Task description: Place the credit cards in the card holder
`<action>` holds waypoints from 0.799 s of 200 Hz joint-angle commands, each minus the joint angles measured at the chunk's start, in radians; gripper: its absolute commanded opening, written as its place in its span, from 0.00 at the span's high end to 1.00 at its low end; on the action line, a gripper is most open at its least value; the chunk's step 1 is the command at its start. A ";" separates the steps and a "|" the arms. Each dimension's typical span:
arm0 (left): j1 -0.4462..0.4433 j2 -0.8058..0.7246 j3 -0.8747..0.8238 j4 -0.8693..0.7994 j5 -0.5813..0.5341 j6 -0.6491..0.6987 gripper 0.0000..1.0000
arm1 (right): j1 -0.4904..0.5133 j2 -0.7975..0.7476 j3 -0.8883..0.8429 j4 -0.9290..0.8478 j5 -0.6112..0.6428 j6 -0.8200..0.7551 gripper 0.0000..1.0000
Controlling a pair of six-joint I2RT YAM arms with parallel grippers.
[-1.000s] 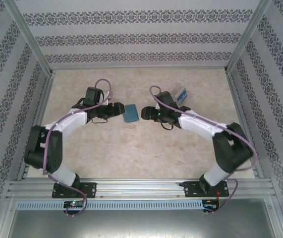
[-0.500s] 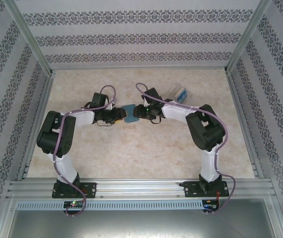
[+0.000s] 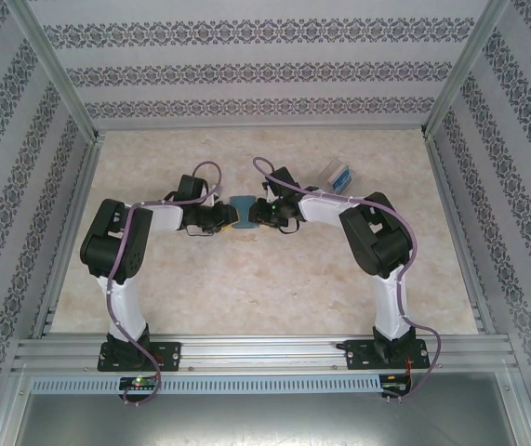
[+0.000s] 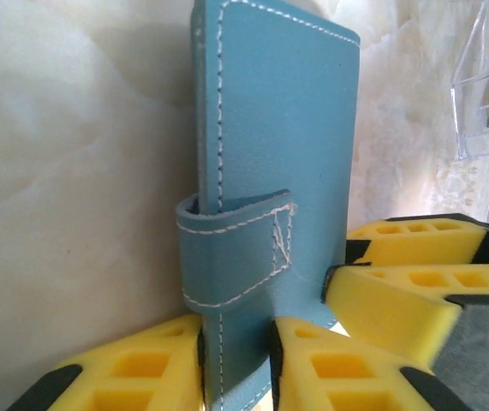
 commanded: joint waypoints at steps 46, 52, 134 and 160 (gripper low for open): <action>-0.016 -0.247 0.035 -0.346 -0.207 0.193 1.00 | 0.052 -0.087 -0.080 0.078 -0.024 0.033 0.58; -0.015 -0.277 0.032 -0.382 -0.246 0.206 1.00 | 0.053 -0.112 -0.097 0.073 -0.013 0.030 0.56; -0.106 -0.639 0.039 -0.797 -0.655 0.304 1.00 | 0.009 -0.647 -0.481 -0.002 0.374 -0.050 0.37; -0.255 -0.621 0.069 -0.852 -0.797 0.257 1.00 | -0.012 -0.762 -0.556 -0.033 0.465 -0.050 0.35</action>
